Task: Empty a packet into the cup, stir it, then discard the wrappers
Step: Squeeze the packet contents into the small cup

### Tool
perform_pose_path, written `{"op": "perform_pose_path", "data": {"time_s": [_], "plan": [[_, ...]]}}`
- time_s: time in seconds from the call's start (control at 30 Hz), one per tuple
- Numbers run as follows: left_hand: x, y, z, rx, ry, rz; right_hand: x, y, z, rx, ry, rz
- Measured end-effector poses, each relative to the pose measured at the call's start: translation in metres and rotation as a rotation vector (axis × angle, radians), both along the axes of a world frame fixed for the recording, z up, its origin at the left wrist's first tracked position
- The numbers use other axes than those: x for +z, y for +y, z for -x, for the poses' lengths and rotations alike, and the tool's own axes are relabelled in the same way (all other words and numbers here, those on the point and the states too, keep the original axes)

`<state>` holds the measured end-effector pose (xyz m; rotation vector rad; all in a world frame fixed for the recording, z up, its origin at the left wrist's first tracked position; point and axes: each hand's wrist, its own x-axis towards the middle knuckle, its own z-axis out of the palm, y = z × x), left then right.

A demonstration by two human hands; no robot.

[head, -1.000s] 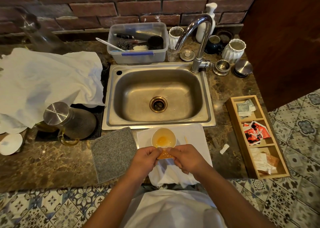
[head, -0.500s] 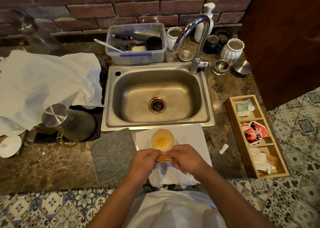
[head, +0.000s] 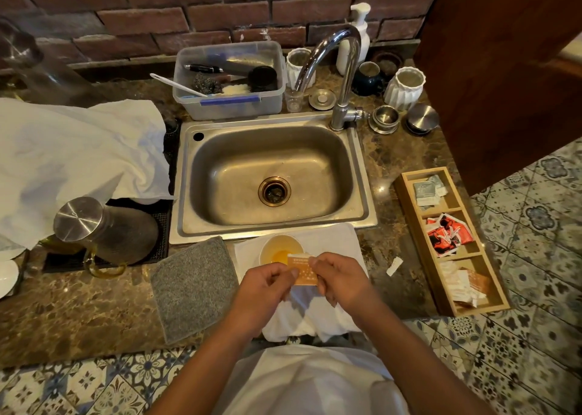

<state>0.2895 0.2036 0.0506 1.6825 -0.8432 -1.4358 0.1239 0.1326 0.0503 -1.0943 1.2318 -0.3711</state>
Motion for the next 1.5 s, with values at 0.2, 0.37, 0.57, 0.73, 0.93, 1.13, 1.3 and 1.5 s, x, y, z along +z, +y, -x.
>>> {"op": "perform_pose_path", "data": {"time_s": [0.2,0.37,0.57,0.73,0.93,1.13,1.3,1.5], "plan": [[0.001,-0.025,0.029,-0.175,-0.109,0.078,0.000,-0.002,0.054,-0.011,-0.038,0.048],[-0.001,-0.044,0.060,-0.360,-0.209,0.050,-0.012,0.000,0.092,-0.092,0.031,0.071],[-0.023,-0.072,0.101,-0.482,-0.427,-0.011,-0.040,-0.002,0.119,-0.208,0.085,0.038],[-0.047,-0.089,0.126,-0.523,-0.459,-0.132,-0.070,-0.004,0.132,-0.321,0.175,-0.009],[-0.074,-0.103,0.141,-0.561,-0.541,-0.174,-0.095,-0.009,0.136,-0.344,0.306,-0.091],[-0.092,-0.110,0.153,-0.561,-0.618,-0.197,-0.109,-0.011,0.138,-0.278,0.473,-0.033],[-0.102,-0.110,0.160,-0.588,-0.677,-0.199,-0.113,-0.012,0.142,-0.209,0.552,0.010],[-0.109,-0.110,0.166,-0.599,-0.731,-0.200,-0.110,-0.015,0.145,-0.153,0.644,0.026]]}}
